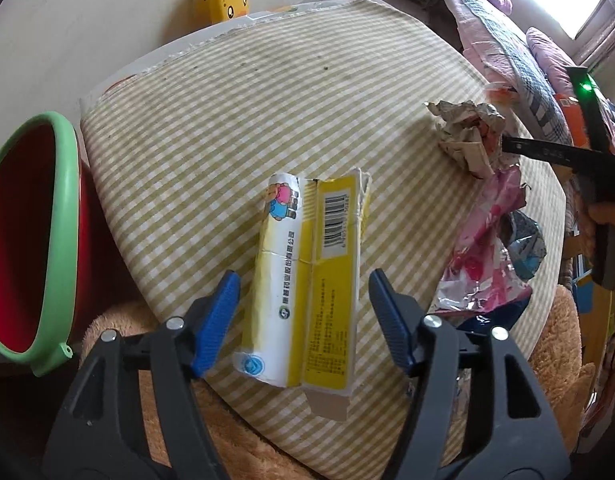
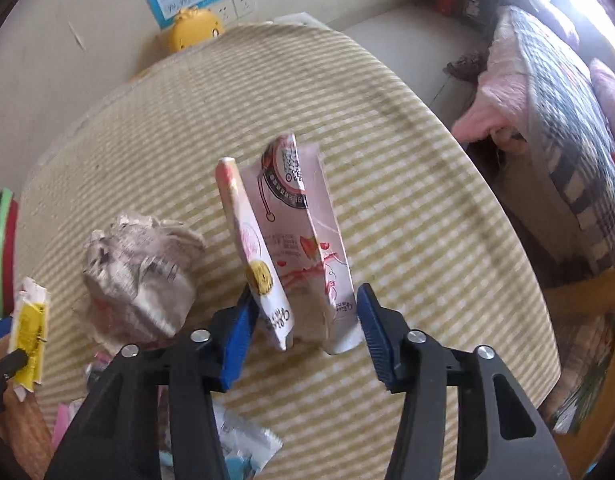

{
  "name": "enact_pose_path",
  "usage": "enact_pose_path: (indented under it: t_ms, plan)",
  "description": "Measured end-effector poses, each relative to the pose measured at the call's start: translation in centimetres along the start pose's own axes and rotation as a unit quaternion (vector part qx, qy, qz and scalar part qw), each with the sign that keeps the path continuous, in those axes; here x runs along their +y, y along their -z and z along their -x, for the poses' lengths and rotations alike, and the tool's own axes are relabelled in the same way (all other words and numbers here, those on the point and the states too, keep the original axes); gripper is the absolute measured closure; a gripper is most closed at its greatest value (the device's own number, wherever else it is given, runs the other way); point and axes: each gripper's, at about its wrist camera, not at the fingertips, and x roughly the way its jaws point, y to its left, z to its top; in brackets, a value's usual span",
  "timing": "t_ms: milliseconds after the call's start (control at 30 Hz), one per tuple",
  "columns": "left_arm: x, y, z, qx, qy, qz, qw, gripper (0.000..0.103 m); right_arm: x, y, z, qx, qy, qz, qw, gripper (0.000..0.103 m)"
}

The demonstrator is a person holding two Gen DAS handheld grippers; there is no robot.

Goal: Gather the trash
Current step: 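Grasp the pink-and-white milk carton with the right tool while the left tool holds the box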

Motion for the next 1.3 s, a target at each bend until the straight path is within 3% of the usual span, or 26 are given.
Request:
enact_pose_path:
  t_ms: [167,233,333,567,800,867,933,1000,1100,1300]
  plan:
    - [0.0,0.0,-1.1,0.014,0.002,0.0,0.9999,0.039,-0.7,2.2,2.1,0.013,-0.02,-0.032,0.999,0.054]
    - [-0.2,0.0,-1.5,0.019,0.0,-0.004,0.9998,0.039,-0.7,2.8,2.6,0.007,-0.028,-0.031,0.999,0.044]
    - [-0.6,0.1,-1.8,0.02,-0.003,-0.012,0.9997,0.039,-0.7,2.8,3.5,-0.019,-0.042,-0.04,0.998,0.036]
    - [-0.6,0.1,-1.9,0.021,-0.005,-0.01,0.9997,0.039,-0.1,1.7,3.4,-0.045,-0.035,-0.047,0.997,0.036]
    - [-1.1,0.1,-2.3,0.022,-0.013,-0.016,0.9995,0.04,1.3,0.2,1.5,-0.047,0.002,-0.019,0.999,0.036]
    - [-1.3,0.1,-2.4,0.022,-0.018,-0.017,0.9995,0.051,1.4,-0.2,0.9,-0.045,0.007,-0.02,0.999,0.036]
    - [-1.1,0.1,-2.4,0.02,-0.018,-0.016,0.9995,0.054,1.5,-0.4,0.2,-0.036,0.005,-0.022,0.999,0.039]
    - [-0.9,0.2,-2.3,0.02,-0.015,-0.014,0.9996,0.058,1.5,-0.5,-0.3,-0.034,0.01,-0.023,0.999,0.052]
    - [-0.7,0.2,-1.9,0.016,-0.013,-0.007,0.9998,0.063,1.2,-0.1,0.6,-0.045,0.002,-0.042,0.998,0.059]
    - [-1.1,-0.9,1.4,-0.038,-0.021,-0.011,0.999,0.063,1.2,1.8,5.6,-0.103,-0.046,-0.09,0.989,0.06]
